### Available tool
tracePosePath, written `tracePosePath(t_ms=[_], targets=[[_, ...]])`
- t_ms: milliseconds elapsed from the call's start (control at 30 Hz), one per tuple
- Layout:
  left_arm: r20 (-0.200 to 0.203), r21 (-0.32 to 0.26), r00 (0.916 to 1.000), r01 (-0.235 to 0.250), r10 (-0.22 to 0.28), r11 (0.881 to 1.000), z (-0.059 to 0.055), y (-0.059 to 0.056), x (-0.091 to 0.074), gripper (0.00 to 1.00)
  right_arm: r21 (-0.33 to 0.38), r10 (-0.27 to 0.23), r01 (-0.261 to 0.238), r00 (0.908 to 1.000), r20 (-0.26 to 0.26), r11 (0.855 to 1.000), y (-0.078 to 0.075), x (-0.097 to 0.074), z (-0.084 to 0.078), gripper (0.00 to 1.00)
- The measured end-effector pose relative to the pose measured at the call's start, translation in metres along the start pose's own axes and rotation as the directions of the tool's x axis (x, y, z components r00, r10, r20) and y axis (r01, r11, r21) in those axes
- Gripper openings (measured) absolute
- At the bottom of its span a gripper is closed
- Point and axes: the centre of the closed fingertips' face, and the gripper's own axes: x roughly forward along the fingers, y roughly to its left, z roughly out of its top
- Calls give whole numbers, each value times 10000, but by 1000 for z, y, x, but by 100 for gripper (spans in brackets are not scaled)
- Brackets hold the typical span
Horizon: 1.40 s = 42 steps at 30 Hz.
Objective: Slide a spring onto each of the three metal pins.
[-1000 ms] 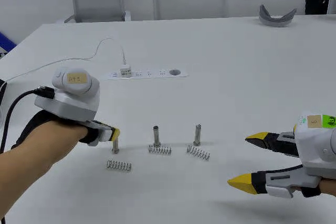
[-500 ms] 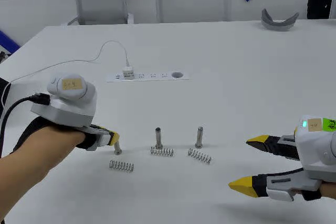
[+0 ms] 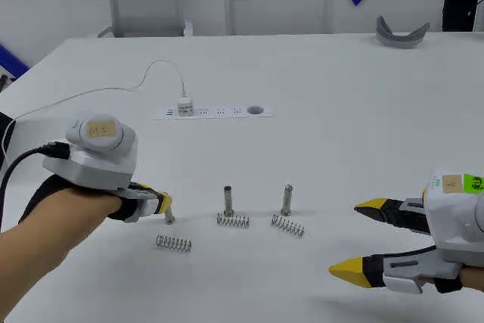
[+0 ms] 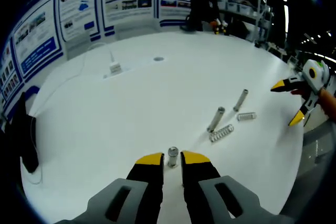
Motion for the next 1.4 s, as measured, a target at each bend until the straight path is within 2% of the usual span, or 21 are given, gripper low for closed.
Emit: tracePosePath(t_ms=[233, 333, 600, 867, 1033, 1200, 1300, 1400], targets=[[250, -6, 9997, -28, 28, 10000, -2, 1, -6, 18, -33, 41, -41, 10000, -42, 10000, 1, 1, 0, 65], [528, 27, 9986, -79, 77, 10000, 1, 1, -11, 23, -48, 63, -63, 10000, -58, 10000, 2, 2, 0, 65], [814, 125, 9967, 4, -14, 9999, -1, -1, -18, 27, -85, 74, -75, 9999, -72, 9999, 3, 2, 0, 65], [781, 316, 9963, 334, -358, 9989, -14, -4, -22, 27, -90, 60, -61, 9999, -119, 9999, 3, 2, -1, 65], [765, 602, 9941, 724, -769, 9956, -23, -11, -22, 27, -72, 59, -60, 9999, -160, 10000, 3, 2, -2, 65], [707, 663, 9918, 1016, -1063, 9926, -28, -12, -18, 28, -71, 63, -65, 9998, -196, 10000, 3, 2, -3, 65], [675, 720, 9893, 1243, -1292, 9896, -30, -14, -17, 28, -75, 42, -44, 9998, -201, 10000, 3, 2, -3, 65], [572, 1048, 9859, 1507, -1572, 9830, -32, -18, -14, 28, -66, 22, -23, 9998, -195, 10000, 2, 2, -3, 65]])
